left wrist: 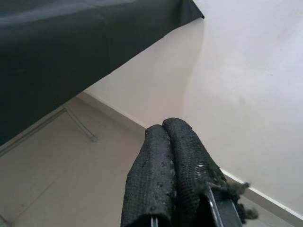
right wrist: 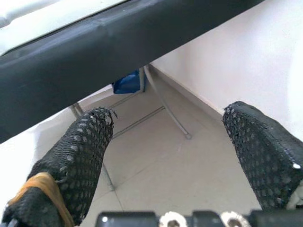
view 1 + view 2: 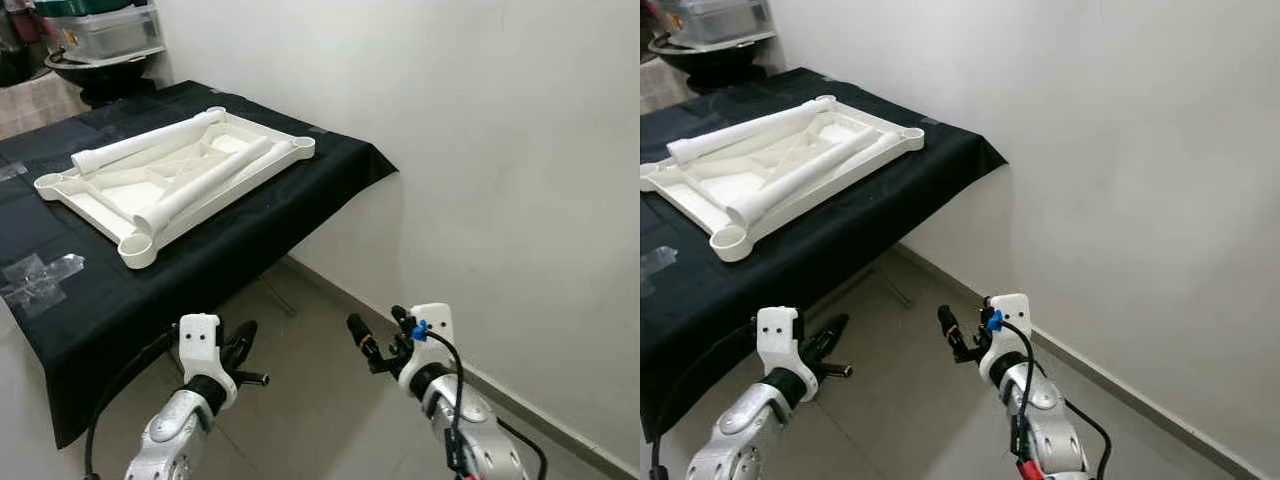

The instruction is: Building children table

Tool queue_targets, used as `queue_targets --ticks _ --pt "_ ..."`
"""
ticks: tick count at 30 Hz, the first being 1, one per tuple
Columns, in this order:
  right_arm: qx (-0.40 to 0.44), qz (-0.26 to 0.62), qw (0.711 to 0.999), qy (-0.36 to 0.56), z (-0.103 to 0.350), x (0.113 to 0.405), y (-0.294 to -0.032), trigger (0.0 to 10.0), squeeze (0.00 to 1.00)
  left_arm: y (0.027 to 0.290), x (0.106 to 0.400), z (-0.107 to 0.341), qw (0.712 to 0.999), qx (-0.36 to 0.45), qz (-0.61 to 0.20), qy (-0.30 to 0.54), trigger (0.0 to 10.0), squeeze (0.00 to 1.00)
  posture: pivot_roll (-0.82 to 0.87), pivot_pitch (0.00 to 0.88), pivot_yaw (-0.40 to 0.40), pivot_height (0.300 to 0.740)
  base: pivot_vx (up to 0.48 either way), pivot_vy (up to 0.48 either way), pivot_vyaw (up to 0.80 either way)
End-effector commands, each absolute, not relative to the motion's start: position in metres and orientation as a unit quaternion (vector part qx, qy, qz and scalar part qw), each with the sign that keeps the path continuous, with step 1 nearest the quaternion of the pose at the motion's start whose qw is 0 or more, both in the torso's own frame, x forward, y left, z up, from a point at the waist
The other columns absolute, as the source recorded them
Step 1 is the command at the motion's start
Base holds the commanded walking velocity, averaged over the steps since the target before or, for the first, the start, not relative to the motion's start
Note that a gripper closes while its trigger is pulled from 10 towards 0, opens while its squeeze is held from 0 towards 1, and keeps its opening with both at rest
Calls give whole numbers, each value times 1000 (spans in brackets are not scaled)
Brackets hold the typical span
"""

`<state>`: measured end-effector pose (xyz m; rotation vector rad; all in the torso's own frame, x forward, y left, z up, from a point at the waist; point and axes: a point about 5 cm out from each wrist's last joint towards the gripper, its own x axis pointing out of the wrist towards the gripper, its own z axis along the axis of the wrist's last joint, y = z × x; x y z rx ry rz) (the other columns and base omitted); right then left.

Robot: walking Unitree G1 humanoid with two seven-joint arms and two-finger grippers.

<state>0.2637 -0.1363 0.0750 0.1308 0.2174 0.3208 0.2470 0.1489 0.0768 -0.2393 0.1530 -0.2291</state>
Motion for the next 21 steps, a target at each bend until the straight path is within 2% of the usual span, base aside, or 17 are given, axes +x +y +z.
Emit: queue_targets --ticks 1,21 --pt "67 157 979 116 72 262 -137 10000 0 148 247 78 984 -109 -121 73 10000 0 -98 0 -30 740 270 0 0" --pt "67 157 978 116 72 262 -137 10000 0 146 247 79 984 -101 -127 67 10000 0 -97 0 -32 740 283 0 0"
